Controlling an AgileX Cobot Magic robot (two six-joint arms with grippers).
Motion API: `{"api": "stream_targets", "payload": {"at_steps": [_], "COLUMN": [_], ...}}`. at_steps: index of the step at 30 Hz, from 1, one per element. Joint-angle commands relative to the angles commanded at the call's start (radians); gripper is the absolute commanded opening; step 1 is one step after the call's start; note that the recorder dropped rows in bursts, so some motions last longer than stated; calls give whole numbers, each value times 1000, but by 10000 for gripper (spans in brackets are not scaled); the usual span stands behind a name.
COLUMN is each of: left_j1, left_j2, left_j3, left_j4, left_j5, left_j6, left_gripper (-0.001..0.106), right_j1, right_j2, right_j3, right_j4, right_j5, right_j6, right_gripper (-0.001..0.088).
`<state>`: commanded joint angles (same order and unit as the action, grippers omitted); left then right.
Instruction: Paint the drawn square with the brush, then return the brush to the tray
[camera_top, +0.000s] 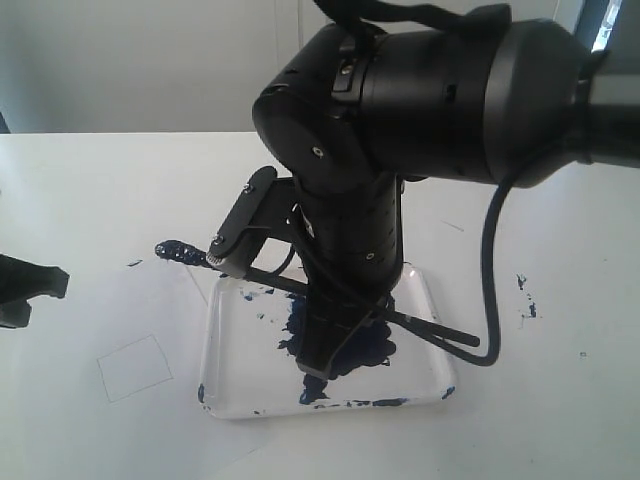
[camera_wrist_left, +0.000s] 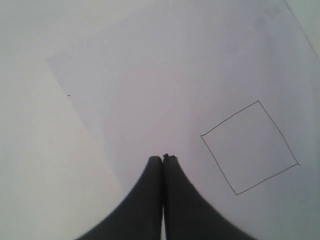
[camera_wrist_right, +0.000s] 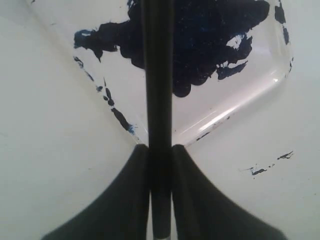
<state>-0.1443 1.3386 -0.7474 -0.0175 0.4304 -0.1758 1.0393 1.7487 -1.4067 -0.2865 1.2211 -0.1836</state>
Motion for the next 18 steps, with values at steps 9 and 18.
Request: {"api": "stream_targets", "payload": {"at_steps": [9,18], "left_j1": [0,0], "left_j2": [0,0], "left_j3": [0,0], "left_j4": [18,26], "left_j5": [21,0], "left_j6": [0,-8], "left_gripper": [0,493], "right_j1": [0,0], "right_j2": [0,0], "right_j3": [0,0], "right_j4": [0,6], "right_j5": [0,0], "right_j6": [0,0], "right_gripper": [0,0]}}
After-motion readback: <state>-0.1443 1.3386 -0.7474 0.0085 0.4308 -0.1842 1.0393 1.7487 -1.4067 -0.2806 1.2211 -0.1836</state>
